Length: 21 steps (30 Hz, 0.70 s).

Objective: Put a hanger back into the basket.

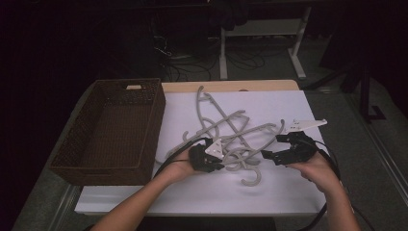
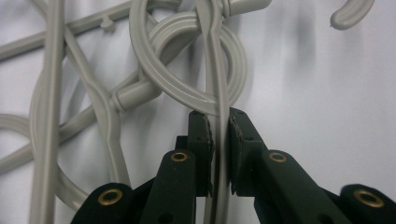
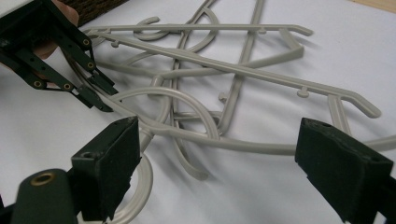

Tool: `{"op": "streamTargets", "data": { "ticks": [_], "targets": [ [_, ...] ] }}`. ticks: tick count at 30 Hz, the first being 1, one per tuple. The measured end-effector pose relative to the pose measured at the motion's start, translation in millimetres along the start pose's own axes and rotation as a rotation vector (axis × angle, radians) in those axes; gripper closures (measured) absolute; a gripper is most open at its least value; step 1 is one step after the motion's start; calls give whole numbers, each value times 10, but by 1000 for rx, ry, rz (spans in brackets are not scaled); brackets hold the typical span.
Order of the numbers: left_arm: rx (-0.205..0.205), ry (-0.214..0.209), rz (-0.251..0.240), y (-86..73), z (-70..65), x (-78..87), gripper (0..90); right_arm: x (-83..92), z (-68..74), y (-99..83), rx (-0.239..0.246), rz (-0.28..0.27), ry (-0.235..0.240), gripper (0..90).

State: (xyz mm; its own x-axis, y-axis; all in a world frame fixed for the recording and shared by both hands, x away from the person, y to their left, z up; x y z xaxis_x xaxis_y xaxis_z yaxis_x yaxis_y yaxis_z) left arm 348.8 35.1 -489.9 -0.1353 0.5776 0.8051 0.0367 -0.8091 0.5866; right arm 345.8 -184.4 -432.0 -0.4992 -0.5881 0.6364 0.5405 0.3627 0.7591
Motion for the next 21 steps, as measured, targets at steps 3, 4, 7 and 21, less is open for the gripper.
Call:
{"op": "streamTargets", "data": {
  "ticks": [3, 4, 7, 21],
  "targets": [
    [16, -14, -7, 2, 6, 25, 814, 5, -3, 1, 2, -1, -2, 137],
    [20, -17, -10, 6, 3, 31, 815, 9, -5, 3, 1, -2, -2, 137],
    [26, -23, -21, 29, 3, 66, 817, 25, -15, 13, 1, -11, -5, 137],
    [108, -2, -82, 203, 135, 492, 819, 217, -168, 37, -51, -76, -48, 137]
  ]
}}
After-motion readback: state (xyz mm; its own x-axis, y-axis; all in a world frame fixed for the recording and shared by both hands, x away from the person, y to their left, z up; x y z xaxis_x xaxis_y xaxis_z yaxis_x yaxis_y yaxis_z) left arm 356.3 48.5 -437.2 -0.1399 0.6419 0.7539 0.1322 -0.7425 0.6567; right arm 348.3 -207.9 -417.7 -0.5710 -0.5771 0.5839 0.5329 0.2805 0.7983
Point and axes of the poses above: each handheld gripper's, and its own axes: x roughly backward along the jaws, y roughly out of its top, z roughly to its left, the point moved 7 cm from there along -x, roughly forward along the jaws, and after that the axes turned 1 degree about z, right-handed, at the moved point
